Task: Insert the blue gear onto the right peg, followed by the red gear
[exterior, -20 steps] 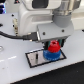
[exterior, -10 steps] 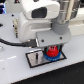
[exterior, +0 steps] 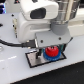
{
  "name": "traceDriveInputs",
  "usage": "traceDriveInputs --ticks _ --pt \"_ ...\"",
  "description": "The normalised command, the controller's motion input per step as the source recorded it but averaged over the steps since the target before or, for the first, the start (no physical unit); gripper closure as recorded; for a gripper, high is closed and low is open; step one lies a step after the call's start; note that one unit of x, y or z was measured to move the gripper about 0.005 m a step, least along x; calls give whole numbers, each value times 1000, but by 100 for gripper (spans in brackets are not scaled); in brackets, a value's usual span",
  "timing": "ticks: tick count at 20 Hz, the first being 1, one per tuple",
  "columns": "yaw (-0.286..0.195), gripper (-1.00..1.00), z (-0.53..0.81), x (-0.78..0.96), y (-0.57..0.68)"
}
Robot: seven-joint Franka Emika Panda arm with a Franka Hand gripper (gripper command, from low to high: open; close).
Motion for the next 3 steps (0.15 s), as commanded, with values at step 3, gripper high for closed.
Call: traceDriveInputs --ticks 3 --pt "0 -100 763 -4 205"
